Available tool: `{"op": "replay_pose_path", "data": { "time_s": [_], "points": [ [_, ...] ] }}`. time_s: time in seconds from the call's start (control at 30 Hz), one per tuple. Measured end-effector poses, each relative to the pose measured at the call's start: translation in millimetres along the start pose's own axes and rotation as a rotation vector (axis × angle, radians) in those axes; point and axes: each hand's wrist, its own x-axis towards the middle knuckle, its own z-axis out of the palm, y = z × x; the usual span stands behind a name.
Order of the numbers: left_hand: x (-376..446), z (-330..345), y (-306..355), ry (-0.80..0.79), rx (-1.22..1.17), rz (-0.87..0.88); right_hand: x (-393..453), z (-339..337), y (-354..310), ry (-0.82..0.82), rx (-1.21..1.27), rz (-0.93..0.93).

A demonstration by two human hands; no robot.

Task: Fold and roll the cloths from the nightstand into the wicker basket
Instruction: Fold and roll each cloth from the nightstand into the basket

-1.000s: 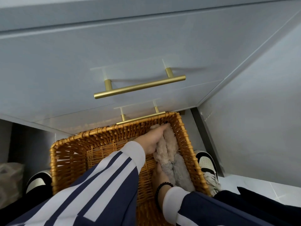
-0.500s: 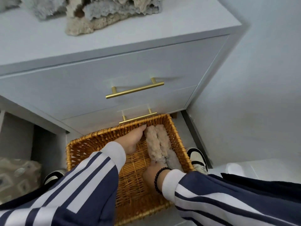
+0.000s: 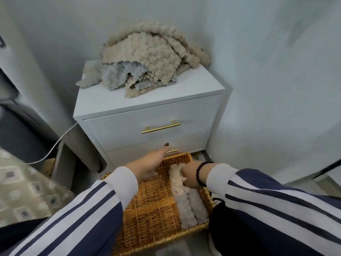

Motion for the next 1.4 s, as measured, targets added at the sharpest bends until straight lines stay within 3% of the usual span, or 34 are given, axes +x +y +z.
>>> {"op": "replay_pose_path", "data": {
  "time_s": [0.3,0.33,0.37,0.4,0.53,0.7,0.9,1.03,1.17,1.27,1.4],
  "points": [
    [-59,-28,42,0.234,-0.042,0.163,-36,-60,-7,0.108,0.244,0.036],
    [-65,-25,43,0.211,-0.085,0.161,-41,-58,-7,0.169,0.313,0.043],
    [-96,-66,81,0.297,-0.122,0.322,-48,-121,-33,0.332,0.295,-0.023],
    [-105,-70,86,0.314,-0.143,0.382,-55,-130,-36,0.423,0.364,-0.037],
    [-116,-69,76,0.421,-0.068,0.421,-59,-135,-34,0.576,0.511,-0.057],
    [-117,-69,85,0.369,0.089,0.470,-40,-152,-25,0.862,0.738,-0.049],
    [-99,-95,86,0.325,0.007,0.447,-11,-185,-14,1.067,1.083,-0.024],
    [-92,-102,98,0.311,-0.110,0.479,13,-222,-7,1.279,1.024,0.033],
    [-92,-100,118,0.272,-0.317,0.513,28,-272,-2,1.516,0.791,0.059],
    [-97,-102,132,0.213,-0.456,0.495,42,-310,3,1.449,0.630,0.140],
    [-107,-105,143,0.206,-0.514,0.527,60,-339,14,1.165,0.411,0.325]
  ]
}}
